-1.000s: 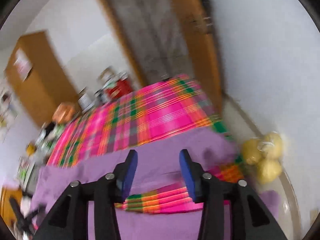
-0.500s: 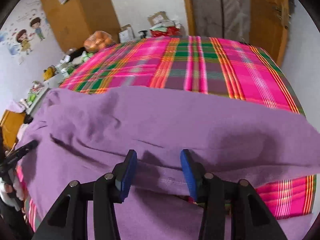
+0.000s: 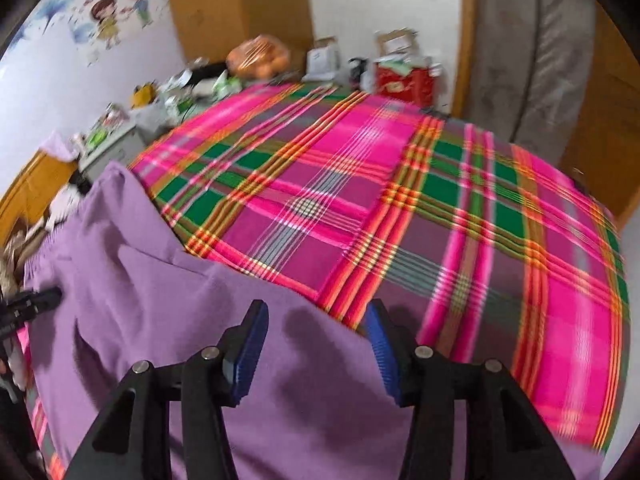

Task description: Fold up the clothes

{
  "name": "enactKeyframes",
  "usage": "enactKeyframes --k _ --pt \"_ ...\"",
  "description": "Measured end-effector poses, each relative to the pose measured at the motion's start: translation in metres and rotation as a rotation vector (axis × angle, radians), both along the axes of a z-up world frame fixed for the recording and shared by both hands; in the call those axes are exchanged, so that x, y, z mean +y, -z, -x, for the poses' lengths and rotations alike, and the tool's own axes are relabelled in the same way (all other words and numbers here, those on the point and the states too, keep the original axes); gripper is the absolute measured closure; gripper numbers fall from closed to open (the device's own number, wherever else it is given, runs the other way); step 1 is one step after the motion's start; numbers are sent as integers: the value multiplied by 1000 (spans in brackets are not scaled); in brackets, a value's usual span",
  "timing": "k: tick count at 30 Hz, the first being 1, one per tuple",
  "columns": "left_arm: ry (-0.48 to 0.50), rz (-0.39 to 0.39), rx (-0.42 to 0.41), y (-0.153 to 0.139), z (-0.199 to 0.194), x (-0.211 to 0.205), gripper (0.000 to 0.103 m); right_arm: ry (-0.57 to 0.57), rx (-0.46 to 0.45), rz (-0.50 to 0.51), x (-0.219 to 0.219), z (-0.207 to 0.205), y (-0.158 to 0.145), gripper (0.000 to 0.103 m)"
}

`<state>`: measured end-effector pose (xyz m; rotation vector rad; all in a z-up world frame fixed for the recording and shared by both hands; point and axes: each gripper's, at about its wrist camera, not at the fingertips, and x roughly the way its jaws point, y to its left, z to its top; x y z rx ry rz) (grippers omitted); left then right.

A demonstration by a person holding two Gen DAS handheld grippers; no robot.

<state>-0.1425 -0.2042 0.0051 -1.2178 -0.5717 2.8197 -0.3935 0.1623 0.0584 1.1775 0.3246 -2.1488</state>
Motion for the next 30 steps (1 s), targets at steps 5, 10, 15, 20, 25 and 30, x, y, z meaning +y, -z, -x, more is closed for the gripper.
enactKeyframes --k 5,10,15,20,25,30 --pt "0 48 -9 -1 2 8 88 -92 -27 -3 -1 6 16 39" --pt "0 42 -8 -1 2 7 88 -58 27 -65 -3 2 15 97" --pt "0 38 -7 -1 1 6 88 54 113 -101 -4 13 11 101" --pt "1 28 -5 0 0 5 88 243 199 -104 0 44 -7 101" --pt "1 13 -2 0 0 3 88 241 142 -115 0 44 -3 94" --pt "-8 -27 11 0 -2 -4 88 124 177 -14 -20 5 -28 81"
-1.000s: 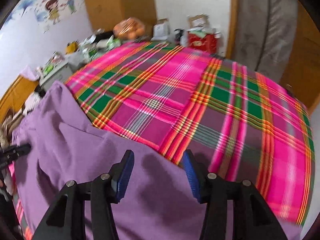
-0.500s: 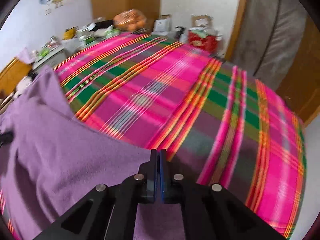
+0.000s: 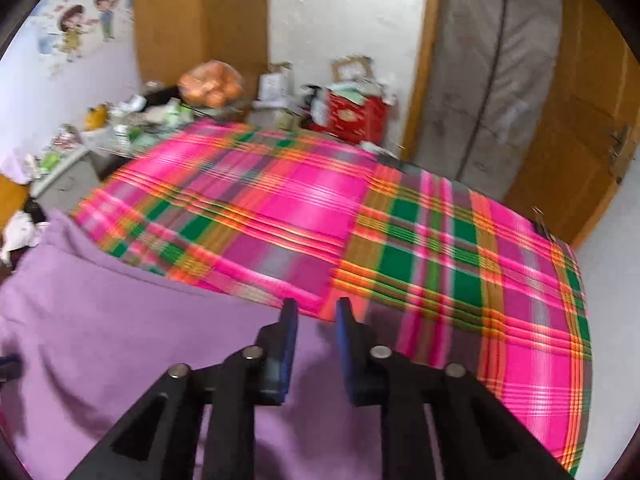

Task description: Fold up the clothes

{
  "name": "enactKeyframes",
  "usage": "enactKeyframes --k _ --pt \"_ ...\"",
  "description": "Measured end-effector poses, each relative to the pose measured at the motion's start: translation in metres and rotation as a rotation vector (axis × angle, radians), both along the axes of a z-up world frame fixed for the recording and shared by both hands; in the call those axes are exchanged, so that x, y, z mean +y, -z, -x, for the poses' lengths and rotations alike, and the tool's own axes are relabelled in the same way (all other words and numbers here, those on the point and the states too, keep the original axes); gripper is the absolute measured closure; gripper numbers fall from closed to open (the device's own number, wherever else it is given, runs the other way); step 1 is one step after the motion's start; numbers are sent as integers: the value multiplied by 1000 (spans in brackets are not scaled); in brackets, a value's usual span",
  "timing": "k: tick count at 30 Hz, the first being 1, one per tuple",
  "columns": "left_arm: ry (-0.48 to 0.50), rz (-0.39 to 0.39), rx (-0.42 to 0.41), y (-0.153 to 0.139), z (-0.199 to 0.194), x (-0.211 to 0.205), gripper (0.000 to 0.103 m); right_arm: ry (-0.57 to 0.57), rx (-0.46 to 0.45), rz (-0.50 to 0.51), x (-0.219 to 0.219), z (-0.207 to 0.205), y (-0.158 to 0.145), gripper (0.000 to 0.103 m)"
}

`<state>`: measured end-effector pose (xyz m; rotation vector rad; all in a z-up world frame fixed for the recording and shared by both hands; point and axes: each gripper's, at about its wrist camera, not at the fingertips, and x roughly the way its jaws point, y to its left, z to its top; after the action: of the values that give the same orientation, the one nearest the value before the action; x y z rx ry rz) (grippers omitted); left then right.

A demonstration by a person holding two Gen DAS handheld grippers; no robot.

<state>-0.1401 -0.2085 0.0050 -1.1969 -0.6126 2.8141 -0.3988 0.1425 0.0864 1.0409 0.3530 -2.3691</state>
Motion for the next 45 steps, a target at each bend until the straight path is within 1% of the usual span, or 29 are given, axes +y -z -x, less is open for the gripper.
enactKeyframes --k 1,3,6,7,9,13,15,18,20,21,22,25,26,31,34,38,41,45 --pt "-10 10 7 -2 -3 -2 88 -40 6 6 -13 -7 -6 80" --pt "-32 55 27 -8 -11 -7 88 -132 20 18 -43 -25 -19 77" --pt "-66 112 69 -23 -26 -20 88 -279 22 35 -107 -39 -30 76" --pt "-84 144 81 -27 -31 -25 88 -315 16 36 -124 -44 -30 76" --pt "-110 180 91 -31 -36 -34 88 -363 -16 7 -159 -46 -17 76" --pt "-126 164 68 -22 -36 -48 88 -447 -83 -64 -228 -43 14 76" --pt "-120 153 57 -15 -35 -52 88 -470 -98 -101 -254 -39 27 76" --pt "-93 59 48 -10 -30 -58 88 -478 -139 -139 -278 -24 43 76" --pt "-82 24 49 -8 -29 -61 88 -486 -163 -119 -284 -17 44 76" --pt "-82 9 47 -6 -29 -62 88 -489 -178 -112 -287 -14 44 79" --pt "-83 -6 45 -5 -29 -64 88 -503 -187 -110 -291 -13 45 100" --pt "-109 -37 48 -3 -30 -68 88 -556 -145 -152 -304 -19 45 101" --pt "-112 -40 49 -3 -31 -68 88 -552 -129 -157 -307 -18 44 101" --pt "-106 -33 27 -1 -27 -62 88 -445 -80 -154 -320 10 42 101" --pt "-99 -34 16 1 -27 -60 88 -419 -68 -179 -331 22 45 101" --pt "-93 -49 19 2 -28 -58 88 -384 -42 -174 -335 25 43 101" --pt "-93 -58 21 3 -30 -57 88 -372 -48 -155 -324 18 37 99" --pt "-93 -68 23 2 -28 -62 88 -365 -34 -103 -295 -7 13 97"
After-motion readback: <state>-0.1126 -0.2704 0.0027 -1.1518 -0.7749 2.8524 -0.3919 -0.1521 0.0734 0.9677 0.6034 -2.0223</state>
